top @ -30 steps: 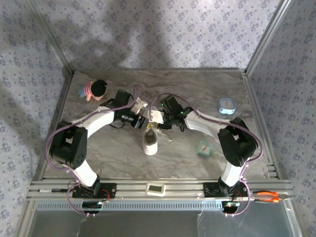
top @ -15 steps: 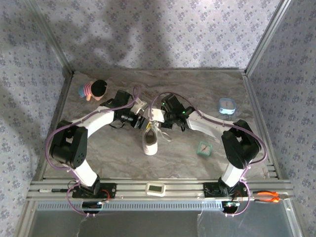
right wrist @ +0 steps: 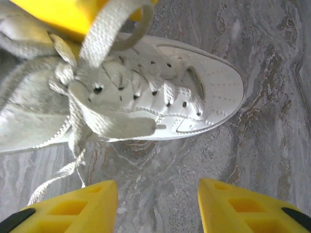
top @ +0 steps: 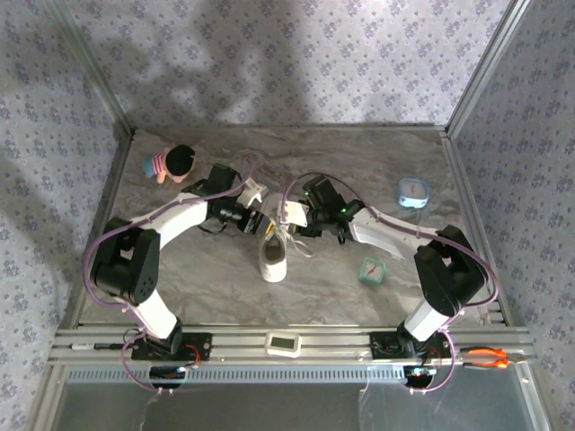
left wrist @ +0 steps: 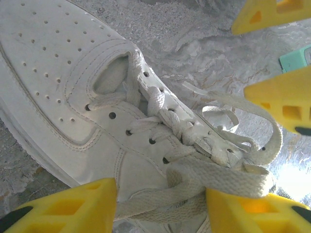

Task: Tie the shoes

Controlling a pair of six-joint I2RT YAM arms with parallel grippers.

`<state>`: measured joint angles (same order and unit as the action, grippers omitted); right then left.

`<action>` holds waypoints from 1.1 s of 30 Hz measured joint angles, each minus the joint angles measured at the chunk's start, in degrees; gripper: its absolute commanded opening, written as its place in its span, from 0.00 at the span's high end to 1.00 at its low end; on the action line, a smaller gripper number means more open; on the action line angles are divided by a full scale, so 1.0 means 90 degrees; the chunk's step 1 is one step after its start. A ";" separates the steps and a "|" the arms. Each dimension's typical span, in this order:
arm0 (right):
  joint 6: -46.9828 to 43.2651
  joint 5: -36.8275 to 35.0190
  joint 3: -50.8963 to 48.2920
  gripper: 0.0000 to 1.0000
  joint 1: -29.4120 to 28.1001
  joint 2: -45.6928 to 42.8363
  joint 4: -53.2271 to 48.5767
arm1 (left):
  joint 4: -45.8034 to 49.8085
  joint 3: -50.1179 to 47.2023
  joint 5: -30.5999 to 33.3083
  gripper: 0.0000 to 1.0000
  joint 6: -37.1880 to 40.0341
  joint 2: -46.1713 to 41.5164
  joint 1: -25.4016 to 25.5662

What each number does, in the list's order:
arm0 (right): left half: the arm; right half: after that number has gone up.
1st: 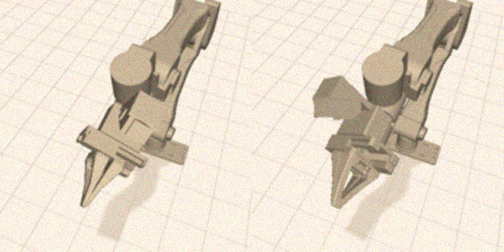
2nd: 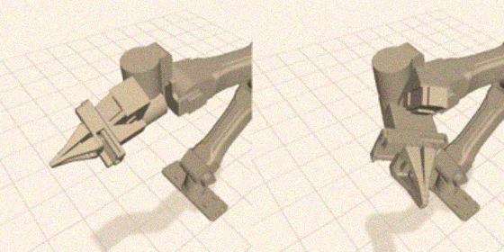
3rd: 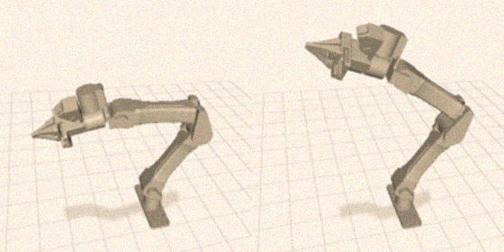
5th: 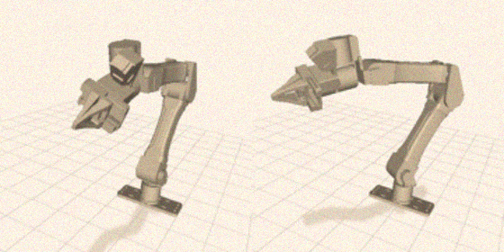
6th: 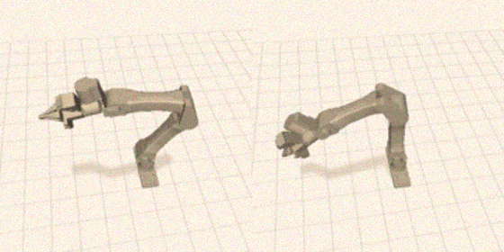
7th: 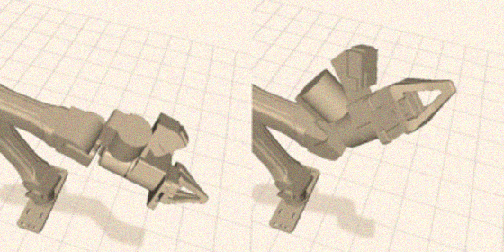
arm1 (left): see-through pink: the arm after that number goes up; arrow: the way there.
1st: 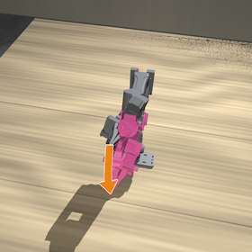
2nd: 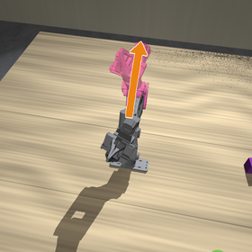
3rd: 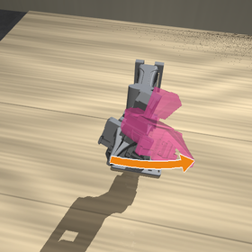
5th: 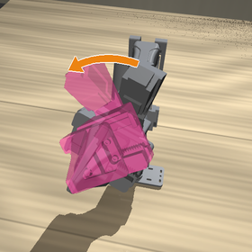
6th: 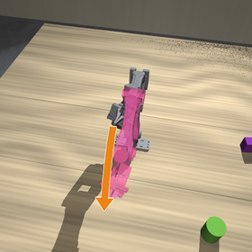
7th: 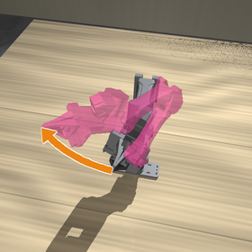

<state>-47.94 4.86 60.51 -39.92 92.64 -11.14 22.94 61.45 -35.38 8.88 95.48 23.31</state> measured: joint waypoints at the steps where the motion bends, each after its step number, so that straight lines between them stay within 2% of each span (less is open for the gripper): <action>1: -0.0068 -0.0039 0.0000 0.49 -0.0051 0.0002 0.0051 | 0.0002 0.0000 -0.0005 0.49 0.0000 0.0000 -0.0007; 17: -0.1035 -0.0168 0.0488 0.47 -0.0338 0.0393 0.0185 | 0.0053 0.0000 -0.0148 0.49 -0.0056 0.0049 -0.0063; 24: -0.1384 -0.0100 0.0848 0.52 -0.0435 0.0627 -0.0206 | 0.0092 0.0000 -0.0185 0.49 -0.0068 0.0080 -0.0092; 26: -0.1489 -0.0121 0.0930 0.59 -0.0476 0.0663 -0.0347 | 0.0097 0.0002 -0.0185 0.49 -0.0068 0.0083 -0.0092; 28: -0.1586 -0.0141 0.0974 0.79 -0.0532 0.0673 -0.0471 | 0.0100 0.0002 -0.0185 0.49 -0.0068 0.0083 -0.0095; 30: -0.1547 -0.0121 0.1010 0.91 -0.0588 0.0673 -0.0617 | 0.0104 0.0002 -0.0187 0.49 -0.0068 0.0083 -0.0100; 32: -0.1467 -0.0085 0.1015 1.00 -0.0619 0.0670 -0.0665 | 0.0121 0.0002 -0.0187 0.49 -0.0068 0.0083 -0.0112; 33: -0.1421 -0.0073 0.1005 1.00 -0.0624 0.0665 -0.0670 | 0.0126 0.0002 -0.0187 0.49 -0.0068 0.0083 -0.0121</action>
<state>-60.73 4.21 69.56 -45.54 98.63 -17.17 24.08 61.47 -37.06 8.27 96.23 22.22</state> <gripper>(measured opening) 0.035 0.506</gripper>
